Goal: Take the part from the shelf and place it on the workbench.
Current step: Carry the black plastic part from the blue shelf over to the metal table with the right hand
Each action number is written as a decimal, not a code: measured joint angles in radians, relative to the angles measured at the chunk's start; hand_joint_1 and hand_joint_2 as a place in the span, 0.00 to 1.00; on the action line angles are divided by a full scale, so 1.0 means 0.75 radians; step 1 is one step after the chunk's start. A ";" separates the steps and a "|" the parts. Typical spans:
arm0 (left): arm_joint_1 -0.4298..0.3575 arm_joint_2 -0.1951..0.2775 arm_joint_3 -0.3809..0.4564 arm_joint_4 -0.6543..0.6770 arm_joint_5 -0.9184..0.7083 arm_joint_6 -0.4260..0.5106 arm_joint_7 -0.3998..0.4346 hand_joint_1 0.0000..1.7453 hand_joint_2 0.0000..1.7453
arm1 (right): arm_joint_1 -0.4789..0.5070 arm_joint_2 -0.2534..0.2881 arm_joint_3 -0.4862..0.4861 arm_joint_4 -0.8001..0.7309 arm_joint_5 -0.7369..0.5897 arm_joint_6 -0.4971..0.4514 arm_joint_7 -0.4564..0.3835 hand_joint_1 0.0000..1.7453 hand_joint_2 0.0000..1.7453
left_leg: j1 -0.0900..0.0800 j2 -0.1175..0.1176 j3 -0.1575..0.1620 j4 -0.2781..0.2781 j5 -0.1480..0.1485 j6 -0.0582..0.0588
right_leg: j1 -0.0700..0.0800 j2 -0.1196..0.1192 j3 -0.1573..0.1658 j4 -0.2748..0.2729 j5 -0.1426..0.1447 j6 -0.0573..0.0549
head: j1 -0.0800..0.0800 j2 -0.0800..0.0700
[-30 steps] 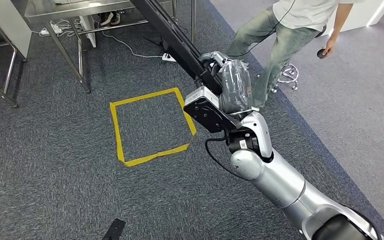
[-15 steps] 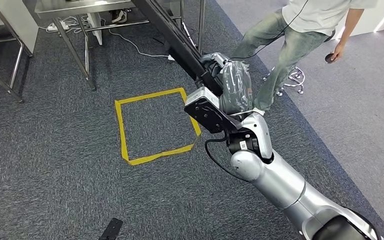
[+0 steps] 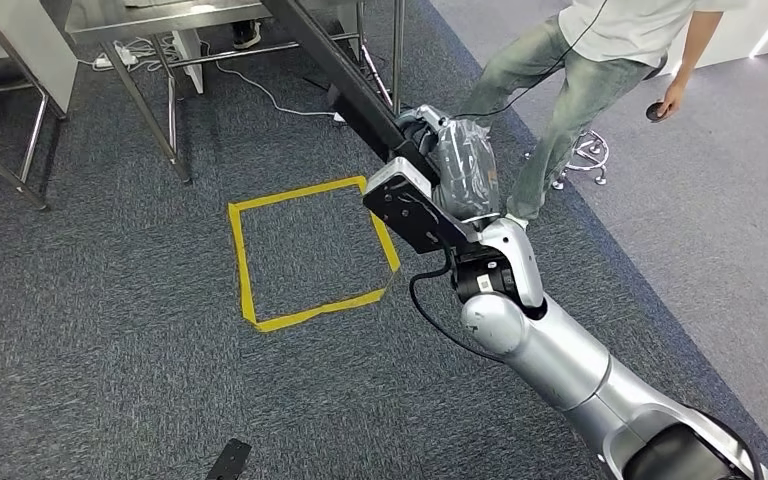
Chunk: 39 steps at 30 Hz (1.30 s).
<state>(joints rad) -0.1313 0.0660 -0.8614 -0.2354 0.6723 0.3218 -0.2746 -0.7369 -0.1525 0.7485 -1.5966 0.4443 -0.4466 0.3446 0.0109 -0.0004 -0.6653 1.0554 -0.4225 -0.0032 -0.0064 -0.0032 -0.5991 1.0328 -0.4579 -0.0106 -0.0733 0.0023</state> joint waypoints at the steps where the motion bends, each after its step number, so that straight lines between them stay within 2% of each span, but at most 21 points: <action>1: 0.000 0.000 0.000 0.000 0.001 0.001 0.001 0.00 1.00 | -0.003 0.003 0.000 0.006 -0.005 -0.009 0.010 1.00 1.00 | -0.003 0.000 0.015 -0.031 0.000 0.007 | 0.003 0.000 -0.001 0.000 -0.002 0.006 | 0.002 0.000; 5: 0.000 0.000 0.000 0.000 -0.001 0.001 0.005 0.00 1.00 | -0.006 0.014 0.000 0.035 0.027 -0.074 0.032 1.00 1.00 | -0.003 -0.007 0.031 -0.050 -0.001 0.042 | 0.000 -0.002 -0.013 0.028 -0.027 0.029 | 0.009 0.000; 7: 0.000 0.001 0.000 0.000 -0.002 -0.002 0.006 0.00 1.00 | -0.008 0.016 0.000 0.045 0.041 -0.095 0.033 1.00 1.00 | -0.002 -0.007 0.045 -0.056 -0.008 0.059 | -0.004 -0.001 -0.077 0.160 -0.085 0.033 | 0.013 0.000; 9: 0.000 0.001 0.000 0.000 0.000 -0.011 0.006 0.00 1.00 | -0.005 0.017 0.000 0.056 0.048 -0.104 0.034 1.00 1.00 | -0.004 -0.008 0.056 -0.056 -0.020 0.069 | -0.004 0.000 -0.176 0.330 -0.136 0.036 | 0.015 0.000; 10: 0.001 0.002 0.000 0.000 0.001 -0.016 0.006 0.00 1.00 | -0.003 0.017 0.000 0.061 0.050 -0.105 0.037 1.00 1.00 | -0.005 -0.010 0.063 -0.056 -0.026 0.070 | -0.004 0.000 -0.208 0.372 -0.133 0.036 | 0.015 0.000; 11: 0.001 0.001 0.000 0.000 0.002 -0.019 0.006 0.00 1.00 | 0.000 0.017 0.000 0.067 0.051 -0.105 0.039 1.00 1.00 | -0.006 -0.012 0.071 -0.055 -0.033 0.070 | -0.004 0.000 -0.216 0.364 -0.106 0.036 | 0.015 0.000; 13: 0.002 0.001 0.000 0.000 0.001 -0.019 0.006 0.00 1.00 | 0.001 0.017 0.000 0.075 0.058 -0.105 0.043 1.00 1.00 | -0.006 -0.018 0.090 -0.051 -0.049 0.064 | -0.004 0.001 -0.162 0.212 0.000 0.029 | 0.015 0.000; 15: 0.000 -0.001 0.000 -0.001 -0.001 -0.015 0.008 0.00 1.00 | -0.002 0.018 0.000 0.080 0.074 -0.108 0.045 1.00 1.00 | -0.010 -0.023 0.098 -0.044 -0.066 0.053 | 0.000 0.003 -0.094 0.059 0.061 0.020 | 0.016 0.000; 16: -0.001 -0.002 0.000 0.000 -0.002 -0.013 0.009 0.00 1.00 | -0.002 0.019 0.000 0.082 0.085 -0.110 0.045 1.00 1.00 | -0.010 -0.024 0.097 -0.043 -0.071 0.047 | 0.003 0.005 -0.077 0.022 0.064 0.015 | 0.016 0.000; 20: -0.004 -0.001 0.000 0.000 -0.003 -0.010 0.015 0.00 1.00 | 0.001 0.022 0.000 0.090 0.119 -0.113 0.051 1.00 1.00 | -0.010 -0.020 0.101 -0.030 -0.093 0.018 | 0.000 0.007 -0.043 -0.006 0.040 -0.010 | 0.013 0.000; 22: -0.006 -0.002 0.000 -0.001 -0.003 -0.010 0.015 0.00 1.00 | -0.001 0.026 0.000 0.091 0.129 -0.114 0.052 1.00 1.00 | -0.006 -0.015 0.043 0.086 -0.132 0.003 | -0.004 0.005 -0.013 -0.015 0.026 -0.024 | 0.009 0.000; 24: -0.005 -0.003 -0.001 -0.001 -0.003 -0.009 0.017 0.00 1.00 | 0.001 0.028 0.000 0.092 0.137 -0.116 0.053 1.00 1.00 | -0.003 -0.012 -0.072 0.263 -0.173 -0.007 | -0.002 0.004 0.011 -0.016 0.006 -0.030 | 0.007 0.000; 25: -0.002 -0.004 -0.001 -0.001 -0.003 -0.007 0.018 0.00 1.00 | 0.005 0.028 0.000 0.093 0.142 -0.118 0.053 1.00 1.00 | -0.002 -0.011 -0.120 0.319 -0.170 -0.009 | -0.001 0.005 0.024 -0.015 -0.006 -0.030 | 0.006 0.000; 26: 0.001 -0.005 -0.001 -0.001 -0.003 -0.004 0.019 0.00 1.00 | 0.008 0.028 0.000 0.093 0.148 -0.121 0.054 1.00 1.00 | -0.002 -0.011 -0.145 0.326 -0.142 -0.008 | 0.000 0.007 0.040 -0.015 -0.019 -0.029 | 0.006 0.000; 27: 0.004 -0.004 -0.001 -0.001 -0.003 -0.001 0.019 0.00 1.00 | 0.011 0.028 0.000 0.094 0.154 -0.123 0.054 1.00 1.00 | -0.002 -0.011 -0.143 0.280 -0.089 -0.006 | 0.000 0.008 0.058 -0.015 -0.032 -0.028 | 0.006 0.000; 28: 0.005 -0.004 -0.001 -0.001 -0.004 0.003 0.020 0.00 1.00 | 0.012 0.028 0.000 0.094 0.158 -0.125 0.055 1.00 1.00 | -0.003 -0.010 -0.118 0.191 -0.019 0.000 | 0.000 0.009 0.078 -0.015 -0.047 -0.025 | 0.006 0.000; 30: 0.004 -0.003 -0.001 0.000 -0.005 0.008 0.021 0.00 1.00 | 0.010 0.028 0.000 0.094 0.165 -0.129 0.054 1.00 1.00 | -0.011 -0.009 -0.048 0.025 0.059 0.014 | 0.001 0.010 0.106 -0.019 -0.073 -0.015 | 0.007 0.000; 31: 0.002 -0.003 -0.001 0.000 -0.006 0.009 0.021 0.00 1.00 | 0.009 0.028 0.000 0.093 0.167 -0.132 0.054 1.00 1.00 | -0.016 -0.008 -0.024 -0.022 0.064 0.022 | 0.002 0.010 0.113 -0.023 -0.082 -0.008 | 0.007 0.000; 35: 0.003 -0.003 -0.002 0.000 -0.006 0.010 0.023 0.00 1.00 | 0.013 0.029 0.000 0.092 0.171 -0.136 0.054 1.00 1.00 | -0.016 -0.007 0.021 -0.070 0.021 0.052 | 0.004 0.009 0.108 0.016 -0.078 0.013 | 0.007 0.000; 37: 0.004 -0.004 -0.002 -0.001 -0.006 0.011 0.022 0.00 1.00 | 0.012 0.029 0.000 0.092 0.172 -0.137 0.054 1.00 1.00 | -0.013 -0.008 0.052 -0.079 0.003 0.066 | 0.001 0.009 0.035 0.144 -0.094 0.019 | 0.009 0.000; 39: 0.003 -0.003 -0.002 0.000 -0.006 0.011 0.022 0.00 1.00 | 0.016 0.028 -0.001 0.092 0.173 -0.138 0.054 1.00 1.00 | -0.014 -0.009 0.082 -0.080 -0.023 0.074 | -0.002 0.009 -0.080 0.306 -0.150 0.029 | 0.010 0.000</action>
<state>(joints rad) -0.1287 0.0635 -0.8629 -0.2357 0.6675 0.3303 -0.2580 -0.7250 -0.1313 0.7481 -1.5275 0.5744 -0.5500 0.3854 0.0002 -0.0073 -0.6041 0.9955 -0.4399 0.0523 -0.0081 0.0039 -0.6592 1.2625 -0.5704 0.0108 -0.0656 0.0023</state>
